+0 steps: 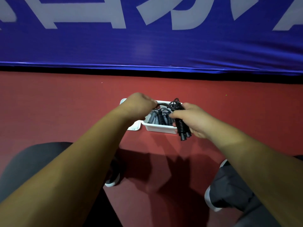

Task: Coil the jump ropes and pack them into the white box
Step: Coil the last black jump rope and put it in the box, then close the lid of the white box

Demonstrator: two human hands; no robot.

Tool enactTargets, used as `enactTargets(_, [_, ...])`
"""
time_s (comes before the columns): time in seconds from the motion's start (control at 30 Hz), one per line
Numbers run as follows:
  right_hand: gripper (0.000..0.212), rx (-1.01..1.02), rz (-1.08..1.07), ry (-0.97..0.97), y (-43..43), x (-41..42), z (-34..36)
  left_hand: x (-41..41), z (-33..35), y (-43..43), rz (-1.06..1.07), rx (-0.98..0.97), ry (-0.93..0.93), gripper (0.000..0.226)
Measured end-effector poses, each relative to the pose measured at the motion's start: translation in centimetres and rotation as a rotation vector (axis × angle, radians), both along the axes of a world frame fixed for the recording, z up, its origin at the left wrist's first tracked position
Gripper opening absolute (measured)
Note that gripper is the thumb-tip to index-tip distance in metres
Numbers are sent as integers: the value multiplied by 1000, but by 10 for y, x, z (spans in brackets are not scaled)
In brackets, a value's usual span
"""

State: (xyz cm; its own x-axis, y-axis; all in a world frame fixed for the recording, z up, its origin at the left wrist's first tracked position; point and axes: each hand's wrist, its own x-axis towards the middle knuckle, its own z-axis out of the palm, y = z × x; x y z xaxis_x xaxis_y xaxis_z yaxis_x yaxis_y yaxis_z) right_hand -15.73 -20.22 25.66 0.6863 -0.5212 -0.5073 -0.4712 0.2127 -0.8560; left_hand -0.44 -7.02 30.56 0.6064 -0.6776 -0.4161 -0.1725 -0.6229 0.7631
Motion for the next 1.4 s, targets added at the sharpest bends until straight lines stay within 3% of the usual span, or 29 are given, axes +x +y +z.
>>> enactTargets(0.07, [15, -35, -3, 9, 0, 1, -3, 5, -7, 0, 29, -30, -90, 24])
enactTargets(0.27, [26, -431, 126, 125, 0, 10, -12, 5, -14, -1, 60, -189, -229, 32])
enactTargets(0.43, [25, -537, 95, 217, -5, 18, -12, 10, -23, -6, 95, -124, -213, 41])
enactTargets(0.53, [16, -529, 38, 288, -9, 21, -17, 8, -29, -6, 85, -17, -121, 50])
enactTargets(0.67, [12, -451, -7, 319, -16, 28, -20, 9, -33, -13, -2, 96, 47, 21])
enactTargets(0.8, [16, -420, -33, 341, -37, 43, -28, 19, -44, -26, -36, 205, 202, 30])
enactTargets(0.93, [15, -392, -94, 343, -61, 60, -55, 33, -68, -46, -43, 253, 172, 18])
enactTargets(1.17, [16, -328, -124, 424, -101, 97, -125, 84, -150, -68, 77, 343, 164, 27])
enactTargets(1.4, [24, -260, -136, 458, -130, 134, -198, 120, -223, -88, 157, 262, 126, 23])
